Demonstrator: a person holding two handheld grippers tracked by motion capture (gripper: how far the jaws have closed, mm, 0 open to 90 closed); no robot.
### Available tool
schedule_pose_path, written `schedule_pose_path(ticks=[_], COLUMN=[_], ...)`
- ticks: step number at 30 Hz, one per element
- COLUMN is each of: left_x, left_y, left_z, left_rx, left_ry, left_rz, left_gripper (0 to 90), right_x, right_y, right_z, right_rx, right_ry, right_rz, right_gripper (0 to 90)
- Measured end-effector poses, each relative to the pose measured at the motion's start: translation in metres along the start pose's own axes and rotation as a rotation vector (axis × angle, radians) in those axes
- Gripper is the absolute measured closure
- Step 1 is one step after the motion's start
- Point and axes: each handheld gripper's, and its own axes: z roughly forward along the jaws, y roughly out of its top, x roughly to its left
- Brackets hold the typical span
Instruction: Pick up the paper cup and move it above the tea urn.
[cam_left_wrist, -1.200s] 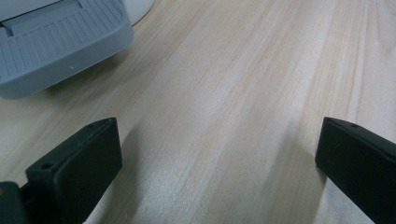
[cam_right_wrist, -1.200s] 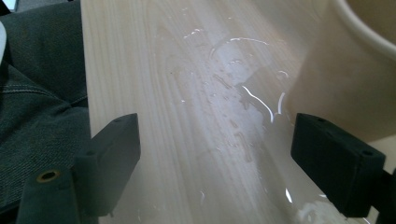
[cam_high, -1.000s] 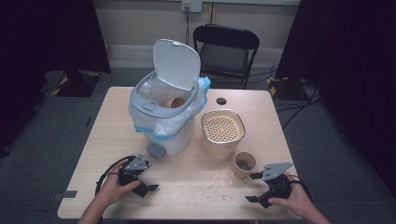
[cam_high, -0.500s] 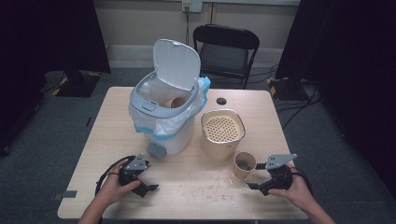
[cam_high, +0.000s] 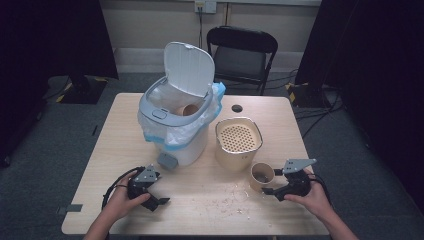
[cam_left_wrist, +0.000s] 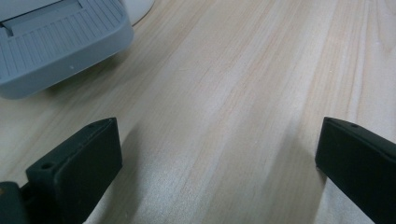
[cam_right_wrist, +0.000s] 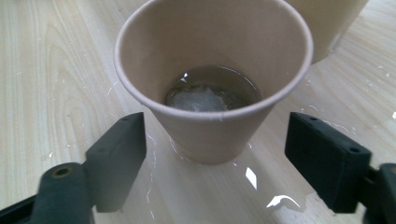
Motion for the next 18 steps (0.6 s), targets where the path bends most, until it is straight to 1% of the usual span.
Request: schedule_pose_path(ticks=[2, 3, 5, 7, 15, 17, 18], left_x=[0.000, 0.000, 0.000, 0.000, 0.000, 0.000, 0.000], left_y=[0.000, 0.000, 0.000, 0.000, 0.000, 0.000, 0.000], left_z=[0.000, 0.000, 0.000, 0.000, 0.000, 0.000, 0.000], left_rx=[-0.003, 0.000, 0.000, 0.000, -0.001, 0.000, 0.000], left_ry=[-0.001, 0.000, 0.000, 0.000, 0.000, 0.000, 0.000], left_rz=[-0.003, 0.000, 0.000, 0.000, 0.000, 0.000, 0.000], left_gripper=[0.0, 0.0, 0.0, 0.0, 0.0, 0.0, 0.0], right_x=[0.001, 0.001, 0.002, 0.003, -0.003, -0.003, -0.003], right_y=[0.002, 0.002, 0.003, 0.003, 0.002, 0.002, 0.002], right_z=[0.002, 0.004, 0.006, 0.008, 0.013, 0.014, 0.015], right_rx=[0.013, 0.016, 0.020, 0.020, -0.026, -0.031, -0.033], right_ry=[0.025, 0.030, 0.019, 0.020, 0.039, 0.031, 0.035], right_rz=[-0.008, -0.013, -0.024, -0.023, 0.006, 0.002, 0.000], right_gripper=[24.5, 23.8, 22.7, 22.4, 25.9, 26.3, 26.4])
